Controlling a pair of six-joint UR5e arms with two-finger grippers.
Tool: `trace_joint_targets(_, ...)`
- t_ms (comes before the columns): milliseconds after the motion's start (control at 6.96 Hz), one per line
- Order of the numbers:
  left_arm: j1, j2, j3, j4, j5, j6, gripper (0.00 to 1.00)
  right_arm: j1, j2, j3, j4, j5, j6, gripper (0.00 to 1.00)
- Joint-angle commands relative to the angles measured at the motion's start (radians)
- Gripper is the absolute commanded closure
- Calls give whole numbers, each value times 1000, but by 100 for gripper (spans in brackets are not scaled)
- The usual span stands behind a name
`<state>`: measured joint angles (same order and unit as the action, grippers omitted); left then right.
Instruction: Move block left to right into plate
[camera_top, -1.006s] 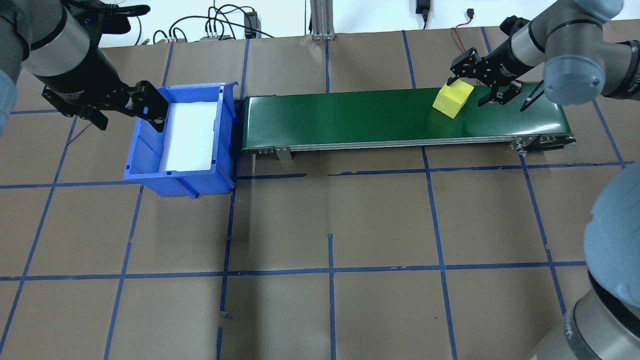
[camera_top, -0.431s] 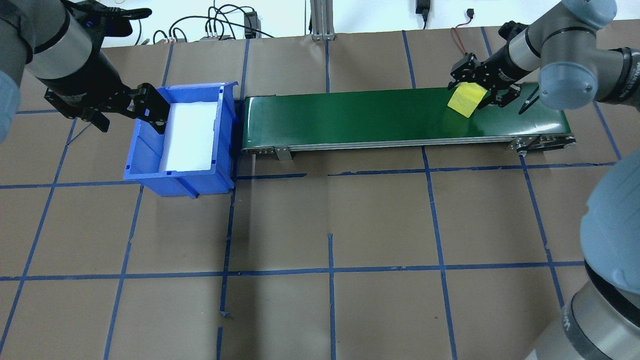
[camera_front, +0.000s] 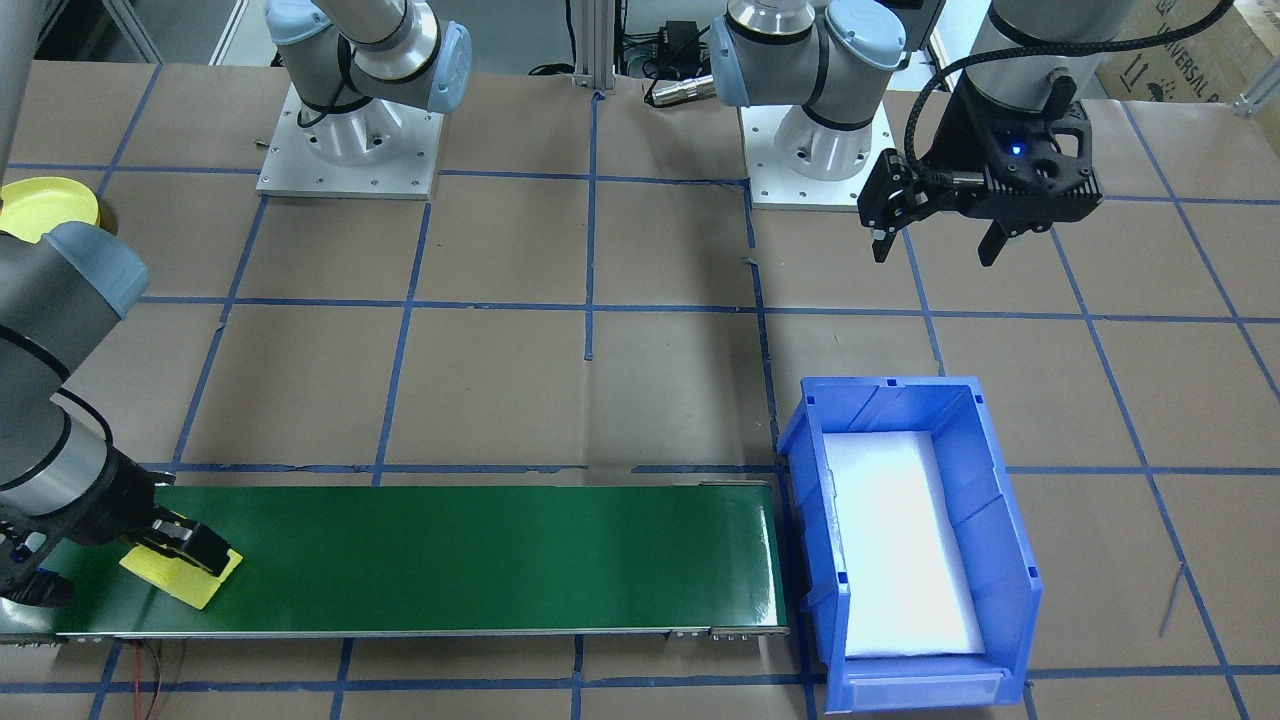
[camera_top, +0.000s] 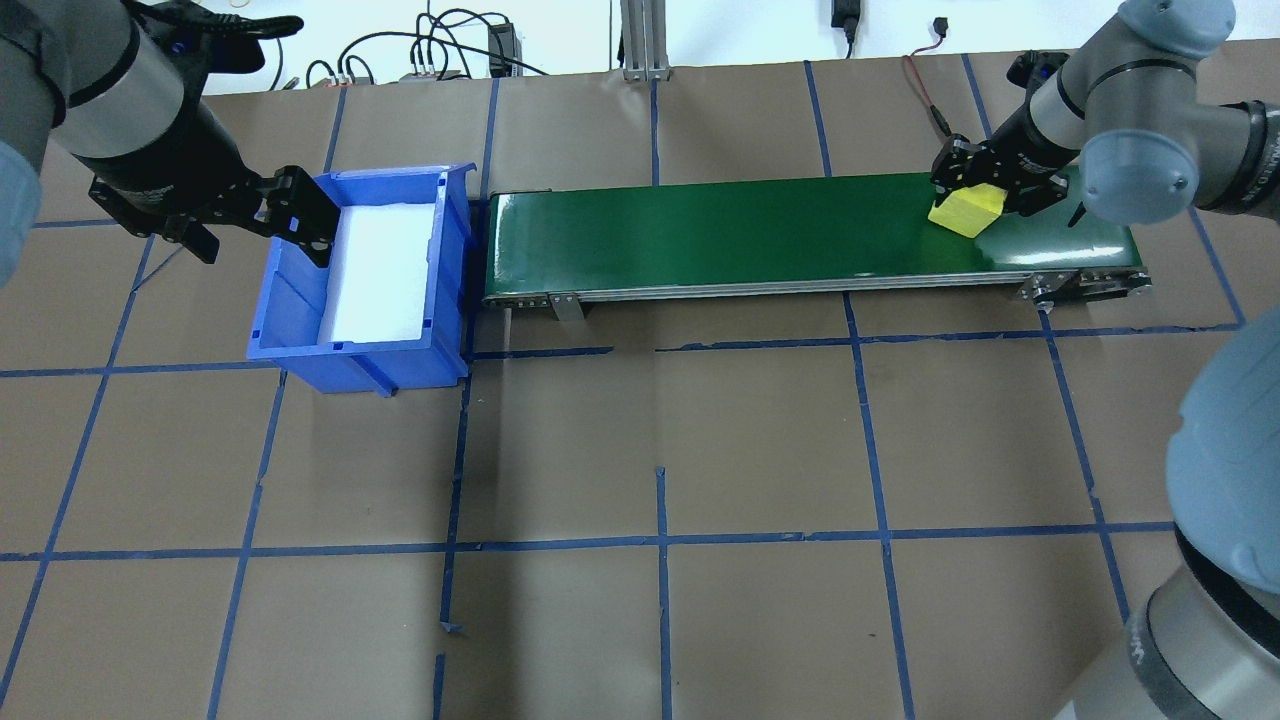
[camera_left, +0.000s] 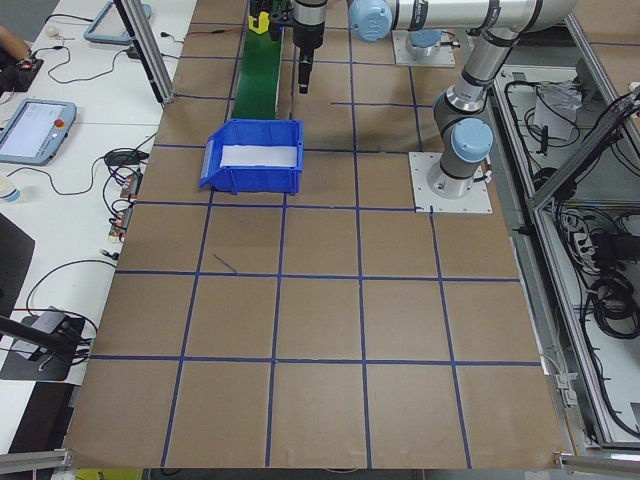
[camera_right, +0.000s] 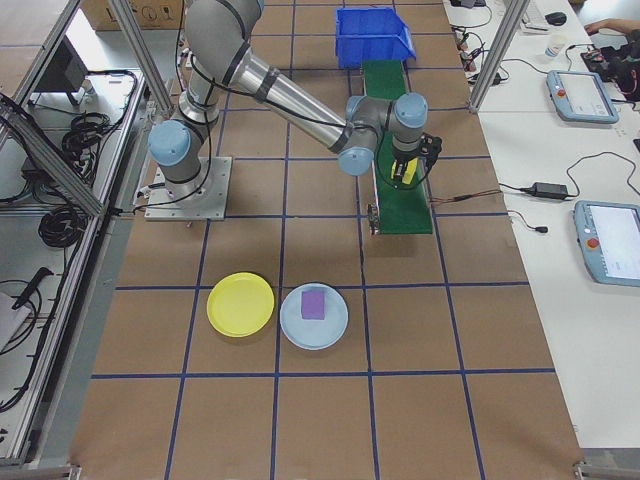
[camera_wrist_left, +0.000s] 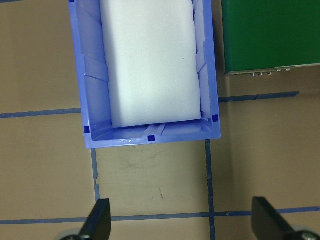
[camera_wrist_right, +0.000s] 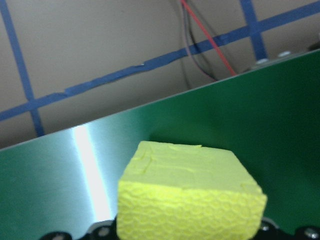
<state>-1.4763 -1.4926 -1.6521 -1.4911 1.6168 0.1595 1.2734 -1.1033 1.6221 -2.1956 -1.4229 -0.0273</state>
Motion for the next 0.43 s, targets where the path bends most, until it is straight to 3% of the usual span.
trace_joint_targets(0, 1, 0, 0, -1, 0, 0, 0, -105, -109, 63, 23, -149, -277, 83)
trace_joint_targets(288, -1, 0, 0, -1, 0, 0, 0, -385, -298, 345, -21, -148, -628, 84)
